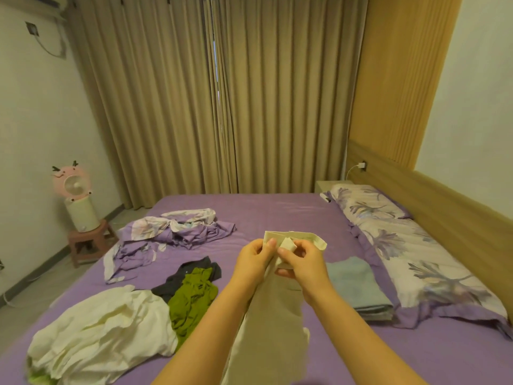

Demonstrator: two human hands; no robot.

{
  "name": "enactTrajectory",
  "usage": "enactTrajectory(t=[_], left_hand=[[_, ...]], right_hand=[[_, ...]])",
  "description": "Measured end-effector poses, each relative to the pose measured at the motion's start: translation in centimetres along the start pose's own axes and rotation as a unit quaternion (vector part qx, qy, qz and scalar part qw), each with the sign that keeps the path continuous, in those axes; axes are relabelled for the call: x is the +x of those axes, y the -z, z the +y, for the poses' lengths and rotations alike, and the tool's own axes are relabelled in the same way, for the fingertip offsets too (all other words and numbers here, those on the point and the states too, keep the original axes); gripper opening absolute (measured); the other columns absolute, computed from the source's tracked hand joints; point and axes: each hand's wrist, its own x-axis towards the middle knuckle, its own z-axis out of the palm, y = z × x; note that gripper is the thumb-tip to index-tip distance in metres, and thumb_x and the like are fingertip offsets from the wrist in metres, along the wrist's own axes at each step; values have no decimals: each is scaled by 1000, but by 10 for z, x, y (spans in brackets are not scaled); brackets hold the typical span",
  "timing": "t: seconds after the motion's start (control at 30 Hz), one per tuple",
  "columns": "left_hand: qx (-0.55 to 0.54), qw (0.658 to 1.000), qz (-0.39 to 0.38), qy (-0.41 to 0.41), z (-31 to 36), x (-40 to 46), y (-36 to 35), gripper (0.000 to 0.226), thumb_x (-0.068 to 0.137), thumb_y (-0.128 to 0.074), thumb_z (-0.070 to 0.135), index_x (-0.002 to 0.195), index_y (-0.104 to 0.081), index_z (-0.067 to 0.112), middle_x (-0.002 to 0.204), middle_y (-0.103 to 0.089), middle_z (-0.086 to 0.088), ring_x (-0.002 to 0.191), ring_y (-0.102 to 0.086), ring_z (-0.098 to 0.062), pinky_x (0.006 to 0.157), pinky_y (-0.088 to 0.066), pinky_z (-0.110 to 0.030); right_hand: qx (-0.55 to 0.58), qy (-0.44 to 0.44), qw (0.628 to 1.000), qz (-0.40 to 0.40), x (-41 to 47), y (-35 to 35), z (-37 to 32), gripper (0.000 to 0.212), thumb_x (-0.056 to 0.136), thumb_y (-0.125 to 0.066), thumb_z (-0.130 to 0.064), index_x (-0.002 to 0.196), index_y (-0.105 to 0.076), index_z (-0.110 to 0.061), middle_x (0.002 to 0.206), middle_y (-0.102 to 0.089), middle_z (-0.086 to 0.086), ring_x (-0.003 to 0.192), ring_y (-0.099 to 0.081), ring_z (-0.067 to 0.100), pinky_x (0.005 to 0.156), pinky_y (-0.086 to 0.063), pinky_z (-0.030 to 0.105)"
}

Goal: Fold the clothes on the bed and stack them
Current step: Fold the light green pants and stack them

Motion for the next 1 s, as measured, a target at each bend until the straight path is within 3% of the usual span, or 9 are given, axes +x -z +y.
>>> enactTrajectory(t=[0.13,0.23,0.3,0.4,0.5,0.6,0.7,0.9,1.0], left_hand=[[-7,999,-42,17,6,0,3,49,90,-52,50,102,-66,4,92,-66,-16,82,-59,-17,80,-50,-51],[-46,988,-147,20,10,-3,3,30,94,-58,30,119,-60,14,111,-67,0,100,-64,-8,79,-52,-24],[-37,981,-191,-3,4,-1,4,40,88,-66,11,124,-54,20,115,-65,2,107,-63,-10,82,-51,-21],[27,993,-102,-46,-3,6,2,40,85,-60,-4,113,-57,25,107,-64,0,100,-61,-19,76,-51,-22],[48,995,-65,-62,2,11,-1,23,91,-57,4,104,-62,22,99,-65,-3,91,-62,-20,73,-52,-27],[40,996,-49,-64,14,18,3,15,94,-56,10,106,-62,17,100,-65,-5,89,-62,-19,76,-52,-31],[18,997,-44,-59,30,22,9,16,94,-56,13,108,-64,18,100,-67,-3,85,-63,-13,74,-52,-27],[-37,999,-1,14,32,31,18,24,90,-62,18,114,-61,18,105,-70,-4,92,-68,-20,76,-57,-34],[133,988,68,-48,30,35,22,51,84,-69,23,130,-47,27,129,-54,8,115,-53,-9,89,-46,-24]], right_hand=[[-28,36,999,21,0,2,0,16,91,-60,-10,106,-63,-4,95,-66,10,82,-69,19,70,-60,36],[-66,64,996,19,3,6,-6,17,95,-54,-9,106,-65,-5,95,-68,8,88,-68,21,73,-59,35],[-107,86,990,-39,2,12,-17,26,95,-44,0,103,-64,-15,98,-68,1,94,-66,17,79,-56,28],[-226,183,948,-133,-2,24,-30,43,90,-39,5,119,-61,-17,117,-61,-5,112,-54,6,93,-44,15],[-359,340,869,-17,16,52,-29,44,85,-55,-19,129,-55,-22,134,-51,-6,127,-38,10,107,-32,27],[-293,231,927,-39,26,83,-25,84,80,-73,-38,147,-23,-34,147,-23,-21,137,-15,-1,110,-18,25],[-93,83,984,-126,36,99,-13,101,75,-79,-22,148,-12,-37,135,-31,-32,130,-29,-3,103,-31,23],[7,31,991,-131,53,89,-4,40,73,-77,-19,111,-64,-19,109,-71,-1,98,-67,13,82,-54,28],[-21,43,992,-119,62,74,-5,26,76,-77,-17,101,-68,-15,93,-73,-4,84,-68,11,72,-55,24]])
